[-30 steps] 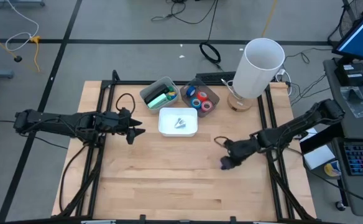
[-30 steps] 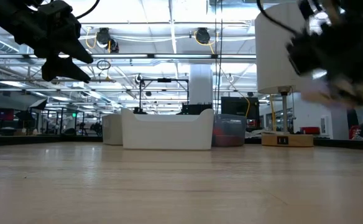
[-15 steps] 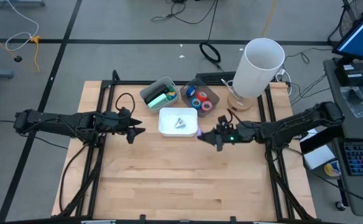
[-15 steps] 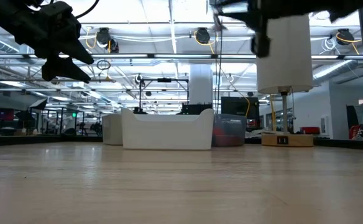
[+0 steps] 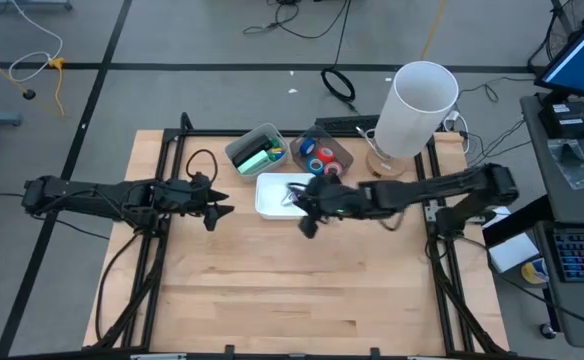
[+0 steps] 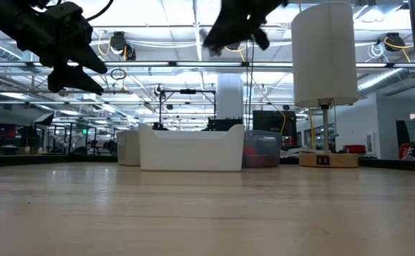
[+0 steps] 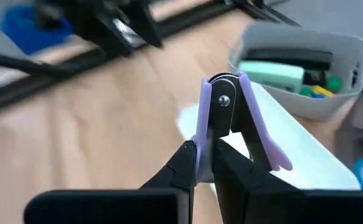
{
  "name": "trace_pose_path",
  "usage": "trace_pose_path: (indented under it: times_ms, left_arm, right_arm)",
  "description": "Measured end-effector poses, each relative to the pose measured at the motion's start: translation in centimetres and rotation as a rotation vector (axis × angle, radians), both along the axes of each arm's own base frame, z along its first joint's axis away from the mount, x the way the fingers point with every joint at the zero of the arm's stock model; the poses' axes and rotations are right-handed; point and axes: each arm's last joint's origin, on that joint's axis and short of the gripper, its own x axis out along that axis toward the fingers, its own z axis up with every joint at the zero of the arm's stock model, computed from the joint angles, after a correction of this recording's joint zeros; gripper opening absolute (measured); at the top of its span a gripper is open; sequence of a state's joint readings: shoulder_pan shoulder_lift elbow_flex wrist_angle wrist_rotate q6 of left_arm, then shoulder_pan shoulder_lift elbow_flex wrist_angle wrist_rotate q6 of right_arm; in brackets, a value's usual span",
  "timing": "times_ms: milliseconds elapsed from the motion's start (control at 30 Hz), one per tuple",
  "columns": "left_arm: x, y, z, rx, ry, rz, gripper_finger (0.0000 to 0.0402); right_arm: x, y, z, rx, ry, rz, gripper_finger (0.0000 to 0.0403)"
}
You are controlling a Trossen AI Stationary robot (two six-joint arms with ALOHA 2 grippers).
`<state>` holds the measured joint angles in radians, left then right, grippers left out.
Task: Pick and place Stapler, Stapler remover, tape
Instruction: Put the purple staple remover into the white bin
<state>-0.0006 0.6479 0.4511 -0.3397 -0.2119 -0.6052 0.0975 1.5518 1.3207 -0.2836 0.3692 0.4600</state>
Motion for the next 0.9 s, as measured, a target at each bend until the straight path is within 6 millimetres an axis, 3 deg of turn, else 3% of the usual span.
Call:
trace_pose_path:
  times_ms: [167,467,900]
  left_arm:
    - [0.0,0.0,0.0,0.0,0.0,0.0,0.0262]
    - [0.0,0.0,0.0,0.004,0.001,-0.003,0.0262]
    - [0.0,0.0,0.0,0.024,0.005,-0.014,0.0262]
  right_arm:
    - [2.4,-2.5,-3.8,-0.001,0.205,-0.045,0.0029]
    - [3.7,-6.1,-8.8,0.148,0.383,-0.044,0.0029]
    - [3.6,-7.8,-9.6,0.229,0.411,-0.021,0.0029]
